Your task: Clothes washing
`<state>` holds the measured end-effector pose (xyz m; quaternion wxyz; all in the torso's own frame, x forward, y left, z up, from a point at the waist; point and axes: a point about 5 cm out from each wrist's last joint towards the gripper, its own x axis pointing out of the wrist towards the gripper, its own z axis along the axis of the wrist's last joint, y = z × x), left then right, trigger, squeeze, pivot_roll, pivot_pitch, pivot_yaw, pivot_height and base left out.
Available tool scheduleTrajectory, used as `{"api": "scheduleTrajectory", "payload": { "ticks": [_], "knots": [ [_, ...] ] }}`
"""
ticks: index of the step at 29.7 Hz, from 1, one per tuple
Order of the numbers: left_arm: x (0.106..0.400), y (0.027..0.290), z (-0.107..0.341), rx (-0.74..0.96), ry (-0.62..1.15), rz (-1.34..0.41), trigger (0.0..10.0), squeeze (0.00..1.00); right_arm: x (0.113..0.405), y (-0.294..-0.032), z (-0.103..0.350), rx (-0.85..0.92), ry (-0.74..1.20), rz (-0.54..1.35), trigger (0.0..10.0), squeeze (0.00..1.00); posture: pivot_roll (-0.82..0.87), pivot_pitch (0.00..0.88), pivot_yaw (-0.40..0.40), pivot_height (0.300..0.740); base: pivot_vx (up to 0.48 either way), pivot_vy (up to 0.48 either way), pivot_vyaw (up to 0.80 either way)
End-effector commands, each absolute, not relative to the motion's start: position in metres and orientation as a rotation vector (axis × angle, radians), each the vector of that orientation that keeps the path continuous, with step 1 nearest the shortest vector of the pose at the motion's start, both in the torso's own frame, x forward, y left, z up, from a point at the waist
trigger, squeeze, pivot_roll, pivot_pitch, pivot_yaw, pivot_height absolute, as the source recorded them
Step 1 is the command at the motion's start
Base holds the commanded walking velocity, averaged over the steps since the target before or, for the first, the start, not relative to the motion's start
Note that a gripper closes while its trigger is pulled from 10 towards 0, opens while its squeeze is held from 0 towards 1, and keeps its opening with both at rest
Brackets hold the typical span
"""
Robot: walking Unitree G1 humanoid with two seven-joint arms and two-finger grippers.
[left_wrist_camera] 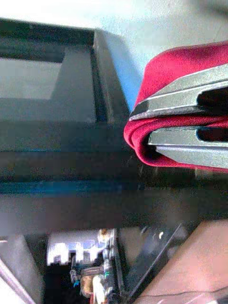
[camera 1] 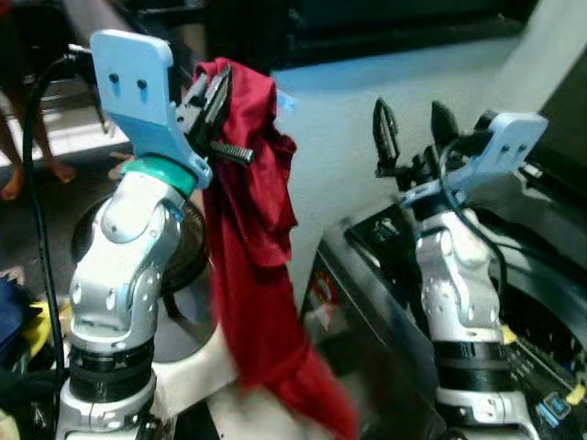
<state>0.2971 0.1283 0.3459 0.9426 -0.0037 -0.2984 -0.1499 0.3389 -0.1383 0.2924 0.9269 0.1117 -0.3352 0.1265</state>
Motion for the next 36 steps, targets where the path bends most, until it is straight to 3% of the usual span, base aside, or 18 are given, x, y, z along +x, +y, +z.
{"api": "scheduleTrajectory", "payload": {
  "ticks": [1, 11, 36],
  "knots": [
    [0.2927, 0.129, 0.3518, -0.004, -0.642, -0.305, 10.0, 0.0, 0.338, -0.1416, 0.2952, 0.243, -0.7, 0.25, 10.0, 0.0, 0.09, 0.039, -0.019, 0.74, 0.0, 0.0, -0.79],
    [0.2927, 0.1305, 0.3527, -0.021, -0.64, -0.292, 10.0, 0.0, 0.3383, -0.1415, 0.2937, 0.239, -0.693, 0.249, 10.0, 0.0, 0.08, 0.039, -0.017, 0.74, 0.0, 0.199, -0.79],
    [0.2952, 0.131, 0.3505, -0.014, -0.632, -0.277, 10.0, 0.0, 0.3395, -0.1403, 0.2931, 0.228, -0.687, 0.255, 10.0, 0.0, 0.08, 0.034, -0.021, 0.74, 0.0, 0.0, -0.8]
  ]
}}
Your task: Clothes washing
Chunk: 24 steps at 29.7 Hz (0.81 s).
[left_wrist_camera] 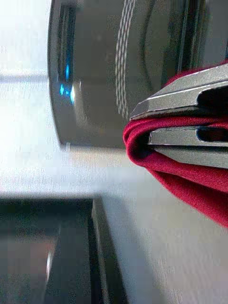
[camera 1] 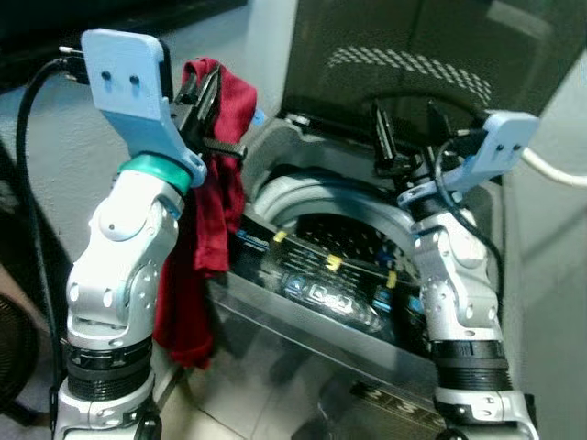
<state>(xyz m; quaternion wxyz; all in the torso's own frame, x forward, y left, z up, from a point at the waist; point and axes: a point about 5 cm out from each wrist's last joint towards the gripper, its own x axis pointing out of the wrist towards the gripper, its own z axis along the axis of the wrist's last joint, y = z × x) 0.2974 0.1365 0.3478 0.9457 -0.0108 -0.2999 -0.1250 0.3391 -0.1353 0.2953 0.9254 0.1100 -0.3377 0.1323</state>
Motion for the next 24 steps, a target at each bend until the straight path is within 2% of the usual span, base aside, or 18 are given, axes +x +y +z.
{"api": "scheduleTrajectory", "payload": {
  "ticks": [1, 4, 10, 24],
  "knots": [
    [0.2955, 0.1312, 0.3502, -0.016, -0.63, -0.276, 10.0, 0.0, 0.3395, -0.1402, 0.293, 0.228, -0.687, 0.256, 10.0, 0.0, 0.08, 0.034, -0.021, 0.74, 0.0, 0.0, -0.8],
    [0.2956, 0.1314, 0.35, -0.018, -0.628, -0.275, 10.0, 0.0, 0.3395, -0.14, 0.293, 0.228, -0.687, 0.256, 10.0, 0.0, 0.08, 0.033, -0.021, 0.74, 0.0, 0.0, -0.8],
    [0.296, 0.132, 0.3496, -0.023, -0.622, -0.272, 10.0, 0.0, 0.3395, -0.1402, 0.2927, 0.228, -0.686, 0.255, 10.0, 0.0, 0.08, 0.035, -0.019, 0.74, 0.0, 0.321, -0.8],
    [0.2966, 0.1318, 0.3493, -0.01, -0.625, -0.267, 10.0, 0.0, 0.3396, -0.1415, 0.291, 0.225, -0.682, 0.246, 10.0, 0.0, 0.08, 0.042, -0.014, 0.74, 0.0, 0.0, -0.8]
  ]
}}
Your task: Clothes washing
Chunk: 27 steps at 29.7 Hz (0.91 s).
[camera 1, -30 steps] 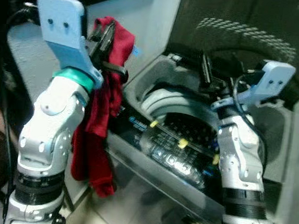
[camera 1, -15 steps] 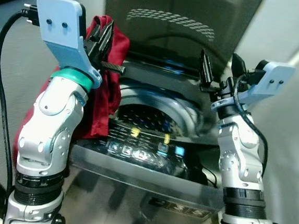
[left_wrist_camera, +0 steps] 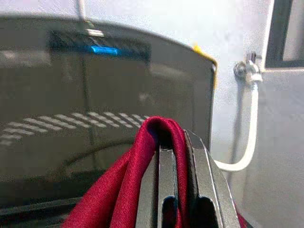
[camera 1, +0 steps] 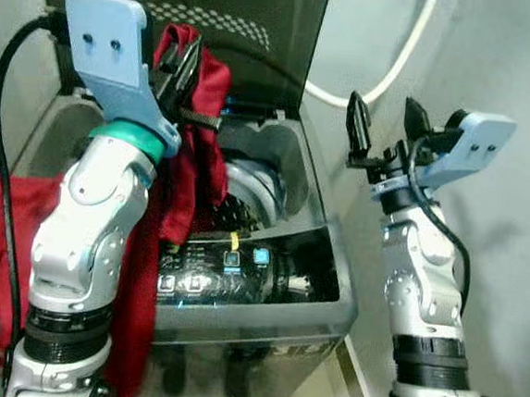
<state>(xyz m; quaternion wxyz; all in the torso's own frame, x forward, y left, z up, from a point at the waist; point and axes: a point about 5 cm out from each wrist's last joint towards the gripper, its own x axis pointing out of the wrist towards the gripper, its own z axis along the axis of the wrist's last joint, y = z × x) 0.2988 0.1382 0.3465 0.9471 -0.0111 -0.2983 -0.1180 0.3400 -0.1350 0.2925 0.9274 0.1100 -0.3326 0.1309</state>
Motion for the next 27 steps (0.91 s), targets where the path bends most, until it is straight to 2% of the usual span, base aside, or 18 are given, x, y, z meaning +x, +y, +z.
{"api": "scheduleTrajectory", "payload": {
  "ticks": [1, 8, 15, 17, 18, 20, 27],
  "knots": [
    [0.297, 0.132, 0.349, -0.01, -0.624, -0.268, 10.0, 0.0, 0.34, -0.141, 0.291, 0.226, -0.682, 0.246, 10.0, 0.0, 0.08, 0.042, -0.014, 0.74, 0.0, 0.0, -0.8],
    [0.297, 0.131, 0.349, -0.002, -0.623, -0.264, 10.0, 0.0, 0.34, -0.141, 0.29, 0.226, -0.679, 0.248, 10.0, 0.0, 0.08, 0.042, -0.013, 0.74, 0.0, 0.0, -0.8],
    [0.295, 0.133, 0.352, 0.068, -0.662, -0.227, 10.0, 0.0, 0.339, -0.132, 0.291, 0.219, -0.681, 0.308, 10.0, 0.0, 0.08, 0.041, -0.013, 0.74, 0.0, 0.0, 0.0],
    [0.295, 0.141, 0.359, 0.198, -0.741, -0.102, 10.0, 0.0, 0.336, -0.124, 0.293, 0.223, -0.689, 0.369, 10.0, 0.0, 0.08, 0.041, -0.016, 0.74, 0.0, 0.0, 0.0],
    [0.295, 0.141, 0.359, 0.198, -0.741, -0.102, 10.0, 0.0, 0.336, -0.124, 0.293, 0.223, -0.689, 0.369, 10.0, 0.0, 0.08, 0.041, -0.016, 0.74, 0.0, 0.0, 0.0],
    [0.297, 0.152, 0.364, 0.268, -0.777, 0.026, 10.0, 0.0, 0.334, -0.118, 0.295, 0.217, -0.695, 0.41, 10.0, 0.0, 0.08, 0.041, -0.016, 0.74, 0.0, 0.0, 0.0],
    [0.3, 0.159, 0.36, 0.186, -0.728, 0.035, 10.0, 0.0, 0.335, -0.116, 0.296, 0.223, -0.693, 0.418, 10.0, 0.0, 0.09, 0.04, -0.019, 0.74, 0.0, 0.067, 0.0]
  ]
}}
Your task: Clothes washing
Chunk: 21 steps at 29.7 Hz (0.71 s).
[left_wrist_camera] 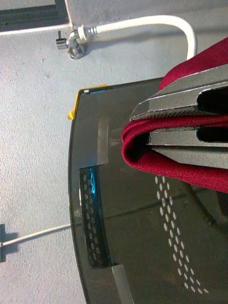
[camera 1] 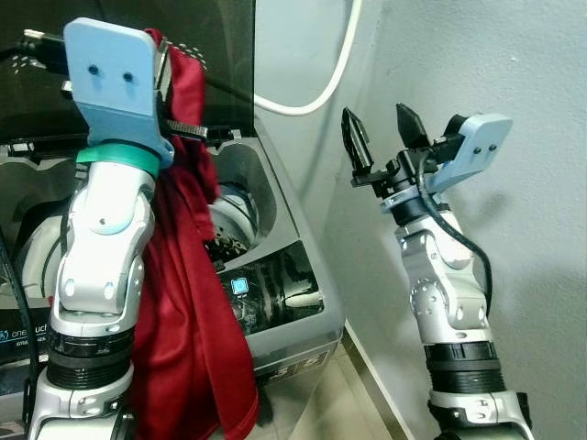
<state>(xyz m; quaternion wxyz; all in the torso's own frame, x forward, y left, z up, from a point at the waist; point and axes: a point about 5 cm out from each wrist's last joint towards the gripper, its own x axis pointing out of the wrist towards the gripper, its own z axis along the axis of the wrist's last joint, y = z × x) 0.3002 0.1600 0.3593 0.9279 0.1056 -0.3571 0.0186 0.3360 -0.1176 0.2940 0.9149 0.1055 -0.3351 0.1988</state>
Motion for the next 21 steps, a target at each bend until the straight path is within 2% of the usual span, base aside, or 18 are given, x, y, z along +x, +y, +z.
{"api": "scheduleTrajectory", "payload": {
  "ticks": [1, 9, 21],
  "knots": [
    [0.2997, 0.1589, 0.3595, 0.186, -0.728, 0.035, 10.0, 0.0, 0.3352, -0.1161, 0.2956, 0.223, -0.693, 0.418, 10.0, 0.0, 0.09, 0.04, -0.019, 0.74, 0.0, 0.472, 0.0],
    [0.3011, 0.1587, 0.3576, 0.161, -0.724, 0.041, 10.0, 0.0, 0.3364, -0.1155, 0.295, 0.224, -0.688, 0.419, 10.0, 0.0, 0.09, 0.039, -0.021, 0.74, 0.0, 0.421, 0.0],
    [0.3031, 0.1555, 0.357, 0.163, -0.719, 0.03, 10.0, 0.0, 0.3364, -0.1153, 0.2932, 0.224, -0.686, 0.42, 10.0, 0.0, 0.09, 0.036, -0.015, 0.74, 0.0, 0.0, 0.0]
  ]
}}
